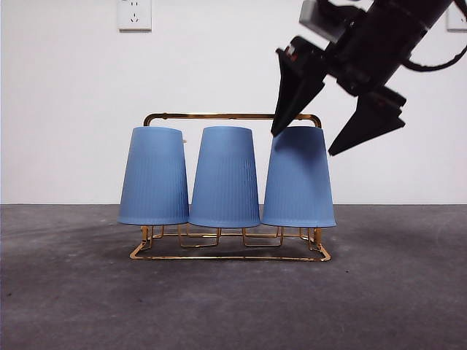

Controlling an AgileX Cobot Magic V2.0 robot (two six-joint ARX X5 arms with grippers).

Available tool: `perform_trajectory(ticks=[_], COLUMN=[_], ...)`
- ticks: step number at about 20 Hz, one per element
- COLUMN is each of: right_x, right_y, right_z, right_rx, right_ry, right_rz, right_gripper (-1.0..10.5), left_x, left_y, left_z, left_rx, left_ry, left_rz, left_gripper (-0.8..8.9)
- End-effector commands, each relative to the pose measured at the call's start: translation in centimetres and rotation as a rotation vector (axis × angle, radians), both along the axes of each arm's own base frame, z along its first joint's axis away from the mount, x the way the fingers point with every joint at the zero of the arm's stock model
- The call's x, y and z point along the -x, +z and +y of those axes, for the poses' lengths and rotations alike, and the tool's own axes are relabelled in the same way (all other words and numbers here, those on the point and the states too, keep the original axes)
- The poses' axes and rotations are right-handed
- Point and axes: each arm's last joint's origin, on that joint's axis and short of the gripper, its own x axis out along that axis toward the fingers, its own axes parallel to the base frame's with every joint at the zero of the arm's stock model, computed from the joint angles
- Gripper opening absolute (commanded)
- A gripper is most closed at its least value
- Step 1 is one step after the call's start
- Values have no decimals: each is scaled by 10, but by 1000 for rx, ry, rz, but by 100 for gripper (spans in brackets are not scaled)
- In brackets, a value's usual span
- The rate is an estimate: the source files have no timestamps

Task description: The left arm pick up the left cup on cup holder and place it on desk, then the right arm insert the right cup into the first cup, and then the left arm insert the mid cup into the first cup

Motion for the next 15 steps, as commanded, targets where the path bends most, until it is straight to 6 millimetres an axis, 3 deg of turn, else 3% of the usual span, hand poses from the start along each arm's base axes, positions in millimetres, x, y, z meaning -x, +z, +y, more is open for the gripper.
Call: perform_trajectory(ticks=[1, 4, 7, 15], right_x=[-6, -10, -10, -9], right_y=[-3, -6, -6, -5], right_z=[9, 13, 13, 14], right_rx=[4, 2, 8, 7], right_ry=[35, 43, 39, 45], right_rz=[-16, -34, -38, -36], right_gripper=[534, 488, 369, 255], left_x=[1, 1, 2, 5], left_y=[6, 4, 4, 5], left_z=[0, 0, 0, 1], left_rx=[9, 3, 4, 6], left_ry=[-9, -9, -10, -10], left_rz=[-16, -1, -3, -9], left_gripper=[594, 594, 594, 594])
